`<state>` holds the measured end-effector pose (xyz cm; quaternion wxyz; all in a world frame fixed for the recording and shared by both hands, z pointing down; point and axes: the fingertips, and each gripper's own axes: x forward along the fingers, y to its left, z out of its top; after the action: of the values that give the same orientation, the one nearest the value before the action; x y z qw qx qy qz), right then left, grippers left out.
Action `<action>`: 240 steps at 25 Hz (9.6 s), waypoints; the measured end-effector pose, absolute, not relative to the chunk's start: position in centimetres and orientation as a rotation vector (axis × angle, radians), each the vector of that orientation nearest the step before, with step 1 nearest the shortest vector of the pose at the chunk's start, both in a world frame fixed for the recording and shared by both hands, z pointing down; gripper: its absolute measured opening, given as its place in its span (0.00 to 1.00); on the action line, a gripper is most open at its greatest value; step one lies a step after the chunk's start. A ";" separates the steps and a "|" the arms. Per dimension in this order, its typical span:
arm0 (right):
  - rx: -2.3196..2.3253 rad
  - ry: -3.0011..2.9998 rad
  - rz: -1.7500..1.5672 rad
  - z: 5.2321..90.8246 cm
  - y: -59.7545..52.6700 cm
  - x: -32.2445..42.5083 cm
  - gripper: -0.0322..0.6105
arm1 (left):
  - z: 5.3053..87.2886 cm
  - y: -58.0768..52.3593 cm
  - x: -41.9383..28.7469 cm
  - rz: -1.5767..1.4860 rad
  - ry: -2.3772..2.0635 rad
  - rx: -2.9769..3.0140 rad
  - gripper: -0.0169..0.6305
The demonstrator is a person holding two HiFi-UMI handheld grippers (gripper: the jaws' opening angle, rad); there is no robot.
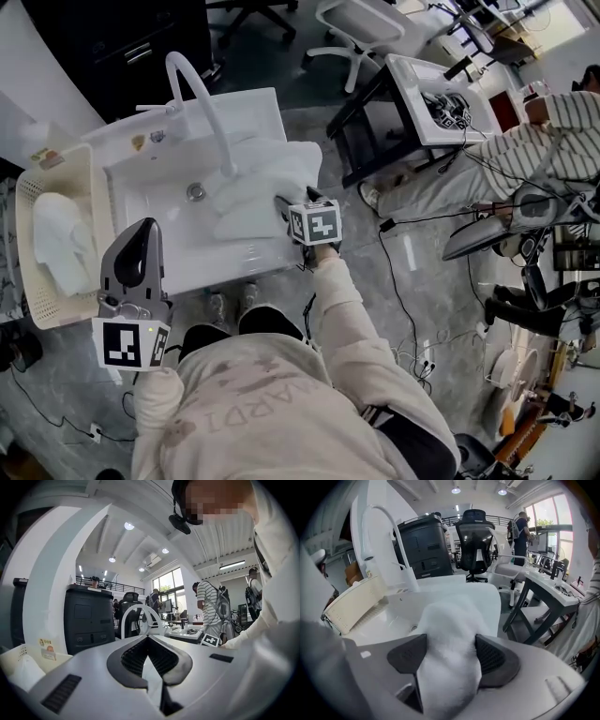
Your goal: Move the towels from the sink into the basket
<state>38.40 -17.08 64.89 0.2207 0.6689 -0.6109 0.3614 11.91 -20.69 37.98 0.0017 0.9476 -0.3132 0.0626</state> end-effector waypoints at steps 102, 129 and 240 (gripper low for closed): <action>1.601 -3.013 -0.103 25.4 -20.8 5.0 0.17 | 32.7 -17.4 -14.6 0.039 -1.659 2.766 0.03; 1.212 -3.232 -0.094 23.1 -23.5 -7.5 0.17 | 32.9 -15.3 -23.5 0.021 -1.945 2.561 0.03; 1.399 -2.861 0.075 33.5 -21.7 -1.3 0.07 | 31.9 -16.8 -18.3 0.035 -1.819 2.680 0.03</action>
<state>-1.29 -21.70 33.52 -0.0222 0.4390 -0.8979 0.0237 -18.33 -16.80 31.86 -0.0486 0.8264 -0.5609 0.0108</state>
